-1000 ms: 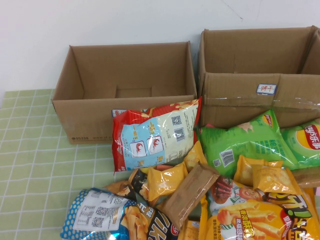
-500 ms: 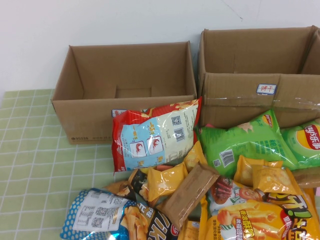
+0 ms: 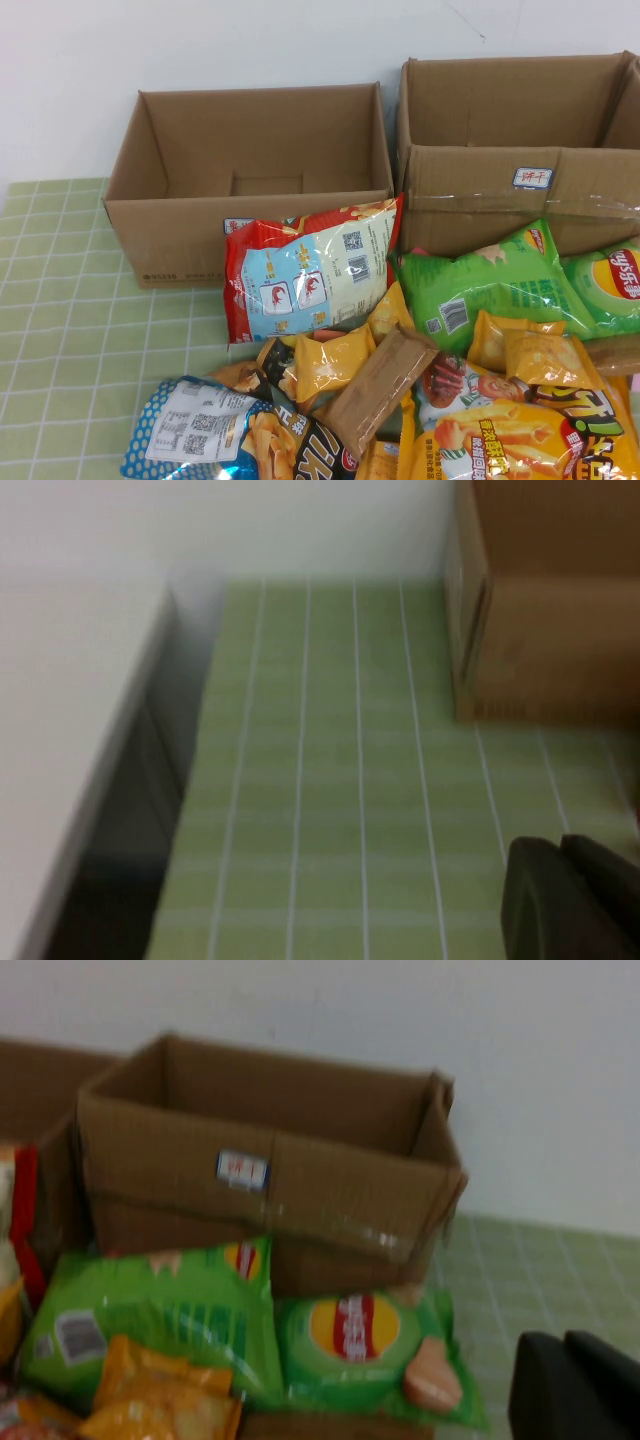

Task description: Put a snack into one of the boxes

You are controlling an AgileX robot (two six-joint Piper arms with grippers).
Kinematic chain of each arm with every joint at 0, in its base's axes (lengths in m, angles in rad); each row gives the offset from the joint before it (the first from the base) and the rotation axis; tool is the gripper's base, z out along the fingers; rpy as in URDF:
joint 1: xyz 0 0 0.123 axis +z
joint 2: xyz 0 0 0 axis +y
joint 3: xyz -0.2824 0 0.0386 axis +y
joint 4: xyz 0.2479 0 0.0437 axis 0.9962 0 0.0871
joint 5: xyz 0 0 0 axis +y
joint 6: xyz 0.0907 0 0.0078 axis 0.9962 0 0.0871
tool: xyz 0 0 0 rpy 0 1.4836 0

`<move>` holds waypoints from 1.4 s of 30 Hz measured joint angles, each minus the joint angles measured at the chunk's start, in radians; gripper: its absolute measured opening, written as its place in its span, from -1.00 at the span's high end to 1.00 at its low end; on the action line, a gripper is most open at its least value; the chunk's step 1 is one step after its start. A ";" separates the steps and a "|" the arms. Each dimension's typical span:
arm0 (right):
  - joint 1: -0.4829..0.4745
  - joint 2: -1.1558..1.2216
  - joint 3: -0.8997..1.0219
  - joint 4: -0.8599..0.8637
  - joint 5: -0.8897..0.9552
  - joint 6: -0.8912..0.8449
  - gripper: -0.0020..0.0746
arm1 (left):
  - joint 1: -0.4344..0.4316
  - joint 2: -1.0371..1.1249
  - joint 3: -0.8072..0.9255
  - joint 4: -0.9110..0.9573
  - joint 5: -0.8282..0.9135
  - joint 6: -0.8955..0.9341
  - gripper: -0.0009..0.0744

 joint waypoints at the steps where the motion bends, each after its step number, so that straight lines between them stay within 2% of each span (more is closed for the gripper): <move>1: 0.000 0.026 0.006 0.000 0.022 0.000 0.95 | 0.000 0.026 0.007 -0.013 0.019 0.000 0.98; 5: 0.000 0.106 0.057 0.010 0.032 -0.002 0.95 | 0.000 0.118 0.044 -0.049 0.033 -0.002 0.98; 12: 0.000 0.177 0.167 0.089 -0.111 -0.002 0.95 | 0.000 0.298 0.119 -0.225 -0.018 0.003 0.98; 16: 0.000 0.184 0.191 0.104 -0.131 -0.002 0.95 | 0.000 0.428 0.121 -0.378 -0.067 0.110 0.97; 19: 0.000 0.184 0.191 0.115 -0.137 -0.004 0.95 | 0.000 0.522 0.121 -0.526 -0.097 0.277 0.75; 22: 0.000 0.184 0.191 0.129 -0.138 -0.004 0.95 | 0.000 0.617 0.121 -0.697 -0.120 0.449 0.25; 24: 0.000 0.184 0.191 0.137 -0.138 -0.004 0.95 | 0.000 0.686 0.121 -0.831 -0.141 0.582 -0.15; 27: 0.000 0.184 0.191 0.145 -0.138 -0.004 0.95 | 0.000 0.782 0.109 -1.006 -0.152 0.743 -0.51; 32: 0.000 0.184 0.191 0.152 -0.138 -0.004 0.95 | 0.000 0.939 0.050 -1.144 -0.153 0.910 -0.63; 37: 0.000 0.184 0.191 0.154 -0.139 -0.004 0.95 | 0.000 1.082 -0.006 -1.170 -0.141 0.953 -0.64; 42: 0.000 0.184 0.191 0.154 -0.139 -0.004 0.95 | 0.000 1.188 -0.052 -1.176 -0.060 0.991 -0.63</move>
